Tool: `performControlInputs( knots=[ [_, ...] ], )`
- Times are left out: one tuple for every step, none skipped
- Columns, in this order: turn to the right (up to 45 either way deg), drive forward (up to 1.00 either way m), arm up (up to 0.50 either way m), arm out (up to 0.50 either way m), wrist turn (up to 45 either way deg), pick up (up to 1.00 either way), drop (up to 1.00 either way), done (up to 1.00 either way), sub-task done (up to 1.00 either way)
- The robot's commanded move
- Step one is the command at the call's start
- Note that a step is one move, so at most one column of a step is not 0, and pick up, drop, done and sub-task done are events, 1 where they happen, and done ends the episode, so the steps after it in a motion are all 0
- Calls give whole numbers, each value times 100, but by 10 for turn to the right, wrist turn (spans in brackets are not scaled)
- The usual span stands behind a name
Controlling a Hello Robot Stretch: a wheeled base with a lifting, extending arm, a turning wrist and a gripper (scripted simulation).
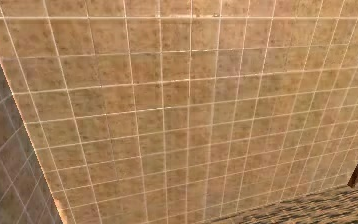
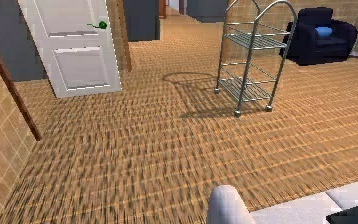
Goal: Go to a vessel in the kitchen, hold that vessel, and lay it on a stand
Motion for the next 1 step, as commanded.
performControlInputs(
  knots=[
    [90, 0, 0, 0, 0, 0, 0, 0, 0]
  ],
)
